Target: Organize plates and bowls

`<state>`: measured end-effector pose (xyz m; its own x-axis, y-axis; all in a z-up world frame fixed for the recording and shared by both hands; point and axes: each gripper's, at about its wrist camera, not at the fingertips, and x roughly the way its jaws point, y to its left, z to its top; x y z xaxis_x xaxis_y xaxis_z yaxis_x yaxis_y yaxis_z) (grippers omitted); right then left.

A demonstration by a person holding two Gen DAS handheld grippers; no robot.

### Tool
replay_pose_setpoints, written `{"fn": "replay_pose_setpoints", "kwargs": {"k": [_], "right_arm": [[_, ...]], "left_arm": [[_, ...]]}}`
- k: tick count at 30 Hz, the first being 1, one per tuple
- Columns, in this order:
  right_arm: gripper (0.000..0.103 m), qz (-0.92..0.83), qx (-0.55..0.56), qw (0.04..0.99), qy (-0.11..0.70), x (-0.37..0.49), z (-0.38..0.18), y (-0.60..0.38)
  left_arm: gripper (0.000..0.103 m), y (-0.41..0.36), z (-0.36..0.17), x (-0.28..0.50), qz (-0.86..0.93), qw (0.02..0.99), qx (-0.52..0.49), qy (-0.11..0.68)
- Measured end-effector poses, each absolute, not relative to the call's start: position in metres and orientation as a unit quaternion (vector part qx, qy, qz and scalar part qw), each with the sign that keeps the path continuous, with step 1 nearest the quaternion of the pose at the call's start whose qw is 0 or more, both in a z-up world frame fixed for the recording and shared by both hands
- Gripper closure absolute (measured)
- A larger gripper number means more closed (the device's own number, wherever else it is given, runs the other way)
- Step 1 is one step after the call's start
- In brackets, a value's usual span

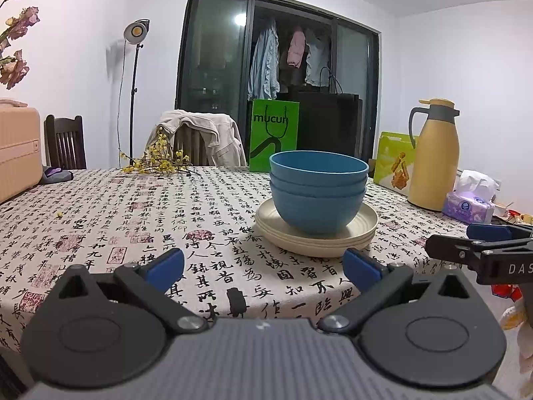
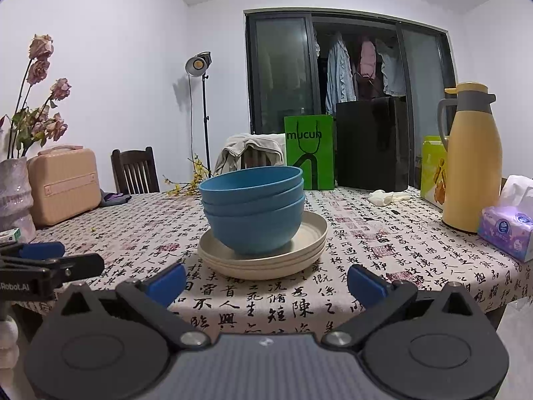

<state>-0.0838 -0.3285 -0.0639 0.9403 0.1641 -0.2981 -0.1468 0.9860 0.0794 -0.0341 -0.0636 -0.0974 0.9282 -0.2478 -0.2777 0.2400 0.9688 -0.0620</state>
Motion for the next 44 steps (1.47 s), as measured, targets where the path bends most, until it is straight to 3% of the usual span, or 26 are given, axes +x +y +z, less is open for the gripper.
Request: {"fn": "replay_pose_setpoints", "kwargs": {"k": [44], "right_arm": [[0.000, 0.083, 0.024, 0.984, 0.155, -0.0842, -0.0672, -0.3271]], "left_arm": [[0.000, -0.0598, -0.0986, -0.0354, -0.128, 0.981, -0.027, 0.143]]}}
